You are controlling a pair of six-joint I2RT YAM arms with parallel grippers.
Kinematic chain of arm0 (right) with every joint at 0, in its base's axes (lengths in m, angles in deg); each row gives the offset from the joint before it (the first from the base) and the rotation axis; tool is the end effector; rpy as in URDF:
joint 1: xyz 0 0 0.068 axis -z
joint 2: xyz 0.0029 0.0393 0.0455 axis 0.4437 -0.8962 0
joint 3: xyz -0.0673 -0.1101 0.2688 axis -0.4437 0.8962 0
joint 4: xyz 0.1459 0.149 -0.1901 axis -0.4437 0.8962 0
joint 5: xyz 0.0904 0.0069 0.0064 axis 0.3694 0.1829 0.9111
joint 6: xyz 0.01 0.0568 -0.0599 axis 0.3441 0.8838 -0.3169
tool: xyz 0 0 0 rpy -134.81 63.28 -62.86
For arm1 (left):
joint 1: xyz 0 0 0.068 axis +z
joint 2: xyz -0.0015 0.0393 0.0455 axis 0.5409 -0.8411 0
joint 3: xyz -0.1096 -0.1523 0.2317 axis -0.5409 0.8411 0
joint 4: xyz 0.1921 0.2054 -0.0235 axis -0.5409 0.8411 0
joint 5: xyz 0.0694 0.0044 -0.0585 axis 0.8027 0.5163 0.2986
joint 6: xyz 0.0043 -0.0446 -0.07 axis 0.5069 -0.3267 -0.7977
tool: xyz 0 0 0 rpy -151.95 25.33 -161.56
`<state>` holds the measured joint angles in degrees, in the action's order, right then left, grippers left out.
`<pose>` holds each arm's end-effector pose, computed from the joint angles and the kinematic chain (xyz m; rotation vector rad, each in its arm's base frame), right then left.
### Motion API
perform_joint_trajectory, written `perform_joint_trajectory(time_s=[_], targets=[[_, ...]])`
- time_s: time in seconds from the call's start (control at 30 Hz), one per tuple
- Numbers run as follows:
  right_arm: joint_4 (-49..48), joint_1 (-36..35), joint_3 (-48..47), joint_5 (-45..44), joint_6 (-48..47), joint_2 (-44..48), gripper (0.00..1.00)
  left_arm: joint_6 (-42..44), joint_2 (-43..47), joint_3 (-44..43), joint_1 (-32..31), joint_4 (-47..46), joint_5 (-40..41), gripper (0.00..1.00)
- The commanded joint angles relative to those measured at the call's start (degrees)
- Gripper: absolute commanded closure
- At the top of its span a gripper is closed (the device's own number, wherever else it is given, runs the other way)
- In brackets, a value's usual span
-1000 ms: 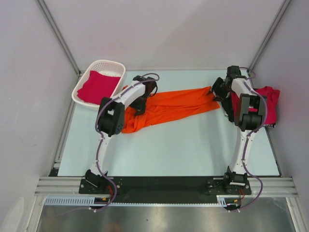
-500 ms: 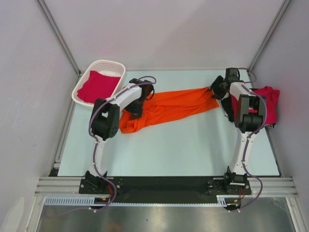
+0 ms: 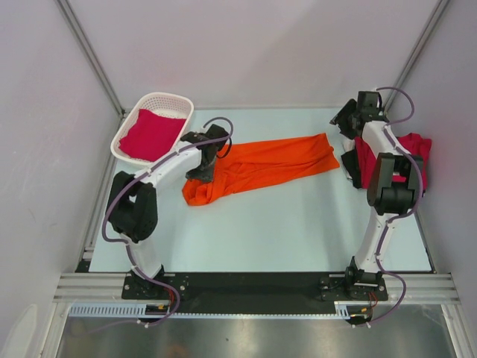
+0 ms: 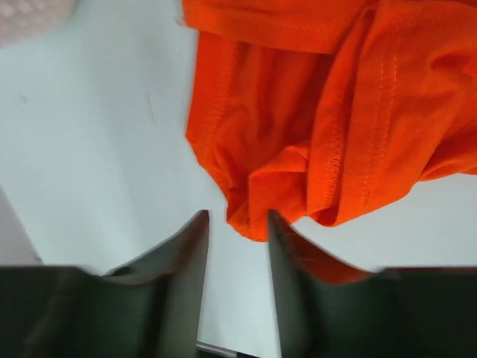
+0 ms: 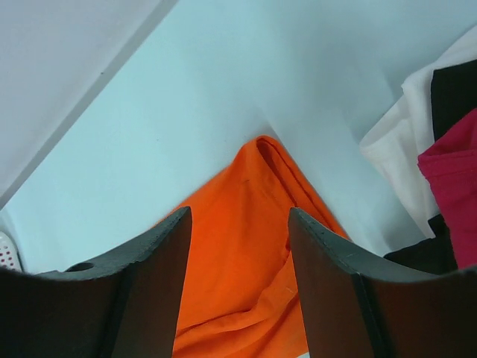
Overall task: Fold and stack the t-shirts
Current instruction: Fold the other side of the tshirt into a rectangle
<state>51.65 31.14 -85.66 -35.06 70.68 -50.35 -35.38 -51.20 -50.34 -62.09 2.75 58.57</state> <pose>0.5375 -0.0391 0.2323 0.7418 2.1825 0.3657 0.3610 -0.1673 0.2315 0.1507 2.7095 0.4166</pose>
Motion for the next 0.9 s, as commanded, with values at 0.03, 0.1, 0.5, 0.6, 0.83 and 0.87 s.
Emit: perform_joint_trajectory(time_s=[0.03, 0.1, 0.5, 0.6, 0.83, 0.87], targets=[[-1.5, -0.5, 2.8, -0.8, -1.2, 4.8, 0.40, 2.6, 3.0, 6.4, 0.3, -7.7, -11.6, 0.81], [-1.4, -0.6, 4.0, -0.6, -1.5, 5.9, 0.40, 1.9, 3.3, 8.1, 1.0, -8.4, -15.0, 0.76], [-1.1, -0.4, 6.7, 0.9, -2.4, 8.7, 0.40, 1.3, 6.9, 13.9, 1.9, -15.5, -22.3, 0.42], [-1.1, -0.4, 6.6, 1.2, -2.4, 8.9, 0.40, 1.4, 5.8, 14.1, 2.0, -17.0, -23.5, 0.42], [-1.1, 0.2, 6.7, 1.8, -2.3, 9.3, 0.40, 0.9, -0.6, 10.8, 2.0, -15.2, -20.6, 0.50], [-1.1, 0.3, 6.8, 1.8, -2.2, 9.4, 0.40, 0.6, -1.0, 10.1, 2.2, -15.1, -20.4, 0.54]])
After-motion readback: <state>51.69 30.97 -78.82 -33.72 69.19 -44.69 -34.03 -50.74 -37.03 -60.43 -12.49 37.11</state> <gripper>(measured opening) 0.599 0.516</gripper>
